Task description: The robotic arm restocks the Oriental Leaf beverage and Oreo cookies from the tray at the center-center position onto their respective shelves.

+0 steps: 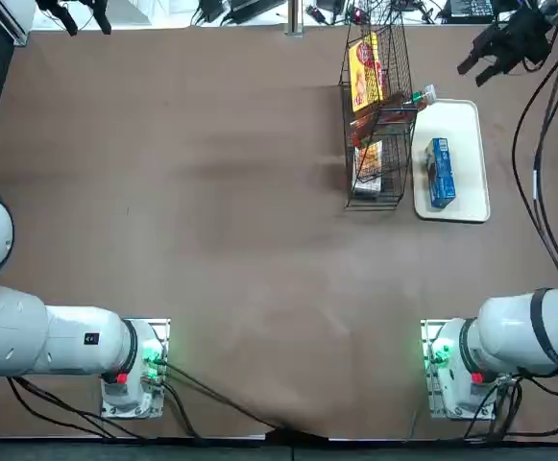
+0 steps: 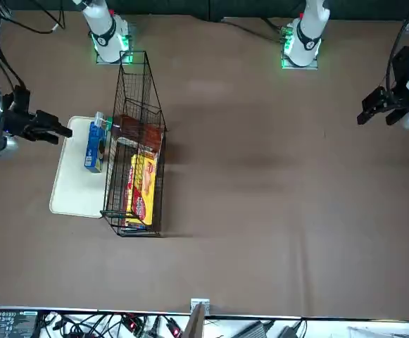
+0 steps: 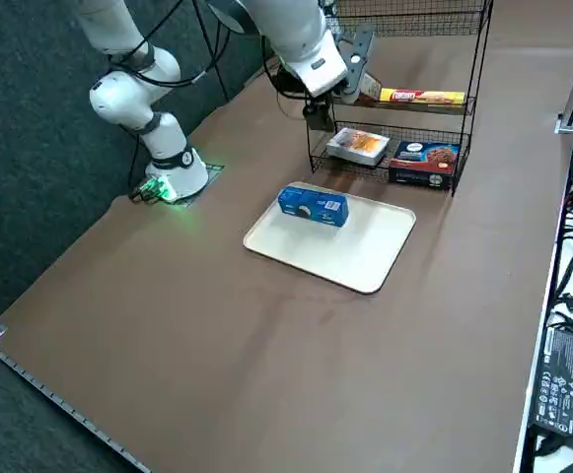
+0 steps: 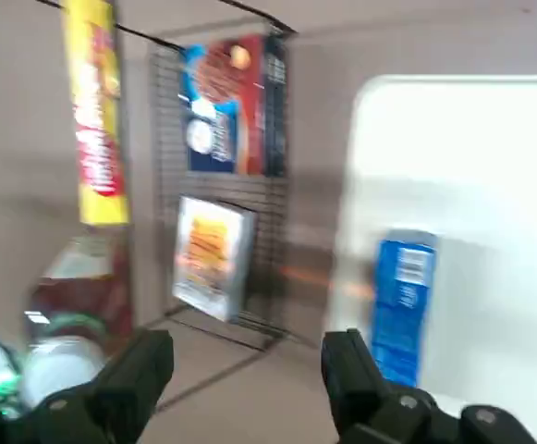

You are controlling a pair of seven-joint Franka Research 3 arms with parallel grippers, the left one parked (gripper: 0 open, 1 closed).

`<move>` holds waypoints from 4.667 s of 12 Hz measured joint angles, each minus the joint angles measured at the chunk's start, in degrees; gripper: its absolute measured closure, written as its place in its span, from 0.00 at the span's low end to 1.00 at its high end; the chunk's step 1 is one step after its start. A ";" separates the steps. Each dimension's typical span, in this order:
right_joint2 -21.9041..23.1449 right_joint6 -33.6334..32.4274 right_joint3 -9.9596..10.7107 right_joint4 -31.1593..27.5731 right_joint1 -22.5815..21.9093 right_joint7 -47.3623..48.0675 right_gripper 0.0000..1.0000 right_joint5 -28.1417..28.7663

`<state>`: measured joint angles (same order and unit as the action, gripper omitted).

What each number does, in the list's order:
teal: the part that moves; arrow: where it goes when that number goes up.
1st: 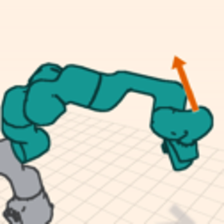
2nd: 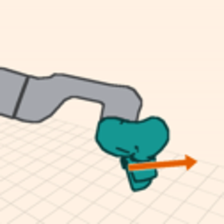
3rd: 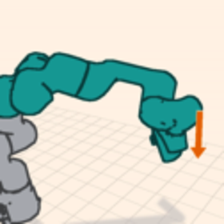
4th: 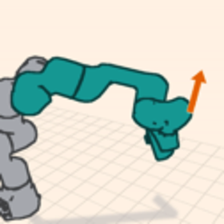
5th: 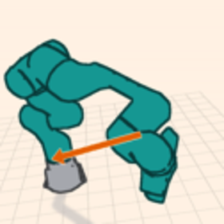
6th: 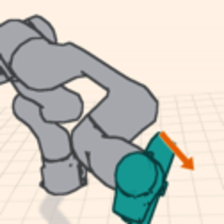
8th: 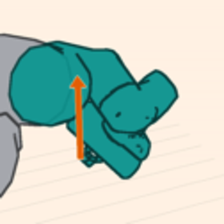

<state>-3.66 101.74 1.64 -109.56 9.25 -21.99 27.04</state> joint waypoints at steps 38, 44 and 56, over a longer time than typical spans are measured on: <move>-10.84 33.91 -0.53 -22.54 -8.30 16.93 0.00 -20.29; -11.06 36.29 -0.53 -25.20 -8.31 16.93 0.00 -20.41; -10.45 36.88 0.22 -22.23 -7.85 16.96 0.39 -22.50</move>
<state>-14.11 138.62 1.86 -131.79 1.40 -5.03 4.54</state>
